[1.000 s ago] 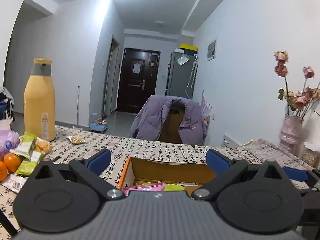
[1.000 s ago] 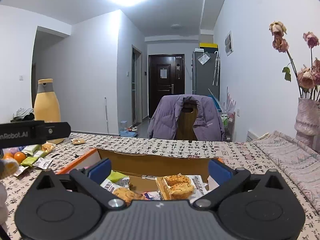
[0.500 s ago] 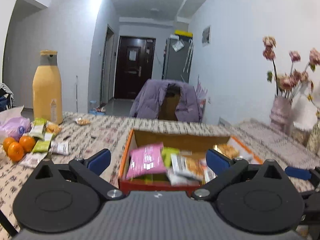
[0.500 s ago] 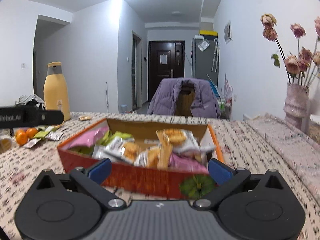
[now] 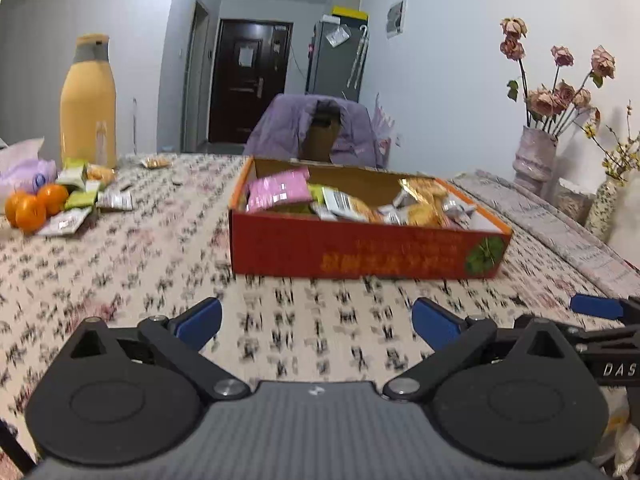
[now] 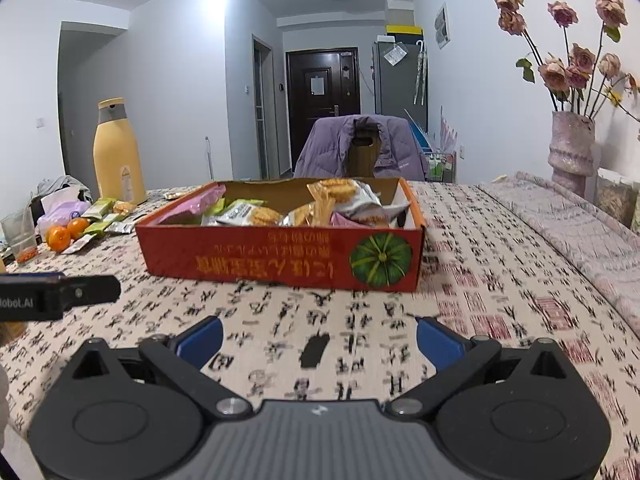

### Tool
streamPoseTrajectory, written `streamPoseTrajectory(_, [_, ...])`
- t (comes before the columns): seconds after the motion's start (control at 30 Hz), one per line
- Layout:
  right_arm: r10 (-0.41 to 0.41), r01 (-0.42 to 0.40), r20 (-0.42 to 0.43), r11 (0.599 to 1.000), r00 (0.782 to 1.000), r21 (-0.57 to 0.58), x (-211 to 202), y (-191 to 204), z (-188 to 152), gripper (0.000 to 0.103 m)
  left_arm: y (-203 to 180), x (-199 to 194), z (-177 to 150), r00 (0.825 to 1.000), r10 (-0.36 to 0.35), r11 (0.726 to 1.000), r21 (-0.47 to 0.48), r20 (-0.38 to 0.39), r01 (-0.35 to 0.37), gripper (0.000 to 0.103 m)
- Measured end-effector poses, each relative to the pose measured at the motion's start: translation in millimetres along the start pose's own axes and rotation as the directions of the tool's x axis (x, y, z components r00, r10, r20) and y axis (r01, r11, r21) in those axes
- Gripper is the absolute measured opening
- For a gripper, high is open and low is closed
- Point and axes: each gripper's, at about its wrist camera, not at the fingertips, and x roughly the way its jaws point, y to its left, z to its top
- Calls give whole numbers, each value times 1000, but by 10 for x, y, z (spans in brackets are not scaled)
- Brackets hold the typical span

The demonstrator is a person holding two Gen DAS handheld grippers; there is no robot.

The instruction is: Organize snacks

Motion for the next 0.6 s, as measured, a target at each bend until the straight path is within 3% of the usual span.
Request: streamPoseTrajectory(0.6, [-7,7,-19,1000,1000,6,-101,-4,-83,103,-31,-82,-104,1000,15,1000,20,-25,-15,103])
